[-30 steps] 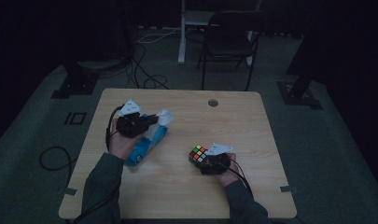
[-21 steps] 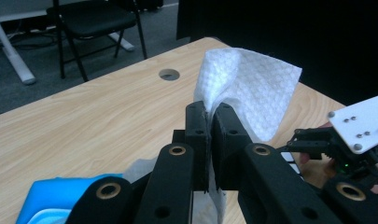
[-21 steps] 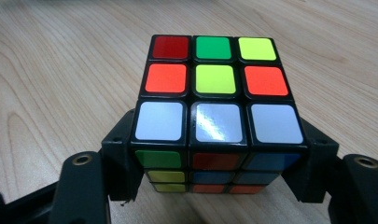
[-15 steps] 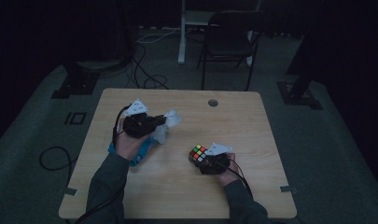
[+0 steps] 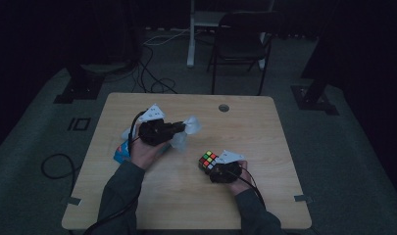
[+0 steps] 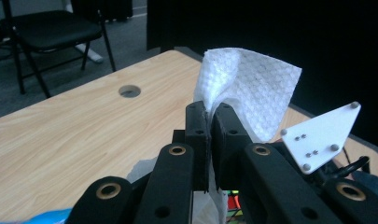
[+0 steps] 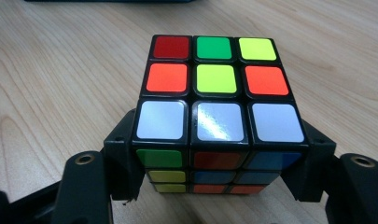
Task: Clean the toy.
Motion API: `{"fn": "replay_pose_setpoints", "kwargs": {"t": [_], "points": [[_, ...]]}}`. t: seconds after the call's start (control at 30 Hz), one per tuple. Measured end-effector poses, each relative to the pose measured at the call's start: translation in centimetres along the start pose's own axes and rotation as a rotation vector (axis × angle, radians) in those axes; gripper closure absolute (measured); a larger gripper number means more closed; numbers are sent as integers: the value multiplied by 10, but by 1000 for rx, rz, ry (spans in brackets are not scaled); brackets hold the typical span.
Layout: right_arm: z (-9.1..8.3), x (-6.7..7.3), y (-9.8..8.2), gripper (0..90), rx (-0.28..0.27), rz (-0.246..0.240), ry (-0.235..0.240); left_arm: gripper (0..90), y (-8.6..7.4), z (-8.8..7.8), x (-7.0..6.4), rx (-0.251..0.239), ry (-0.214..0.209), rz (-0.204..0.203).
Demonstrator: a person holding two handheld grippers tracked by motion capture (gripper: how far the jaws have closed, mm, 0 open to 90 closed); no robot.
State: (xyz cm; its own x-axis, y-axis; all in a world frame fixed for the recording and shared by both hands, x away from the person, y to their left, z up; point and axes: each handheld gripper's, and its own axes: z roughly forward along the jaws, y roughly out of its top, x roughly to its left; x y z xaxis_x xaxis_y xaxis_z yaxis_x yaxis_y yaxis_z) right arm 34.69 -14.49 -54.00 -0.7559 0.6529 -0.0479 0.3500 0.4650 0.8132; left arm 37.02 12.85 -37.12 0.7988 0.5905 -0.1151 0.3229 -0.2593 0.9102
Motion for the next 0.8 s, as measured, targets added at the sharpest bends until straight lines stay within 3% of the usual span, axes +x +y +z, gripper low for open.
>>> {"fn": "replay_pose_setpoints", "kwargs": {"t": [0.43, 0.8], "points": [[-1, 1, 2, 343, -15, 13, 7, 870, 10, 14, -30, -8, -84, 40], [0, 1, 2, 342, -15, 17, 8, 870, 7, 30, -43, 6, -170, 21]]}}
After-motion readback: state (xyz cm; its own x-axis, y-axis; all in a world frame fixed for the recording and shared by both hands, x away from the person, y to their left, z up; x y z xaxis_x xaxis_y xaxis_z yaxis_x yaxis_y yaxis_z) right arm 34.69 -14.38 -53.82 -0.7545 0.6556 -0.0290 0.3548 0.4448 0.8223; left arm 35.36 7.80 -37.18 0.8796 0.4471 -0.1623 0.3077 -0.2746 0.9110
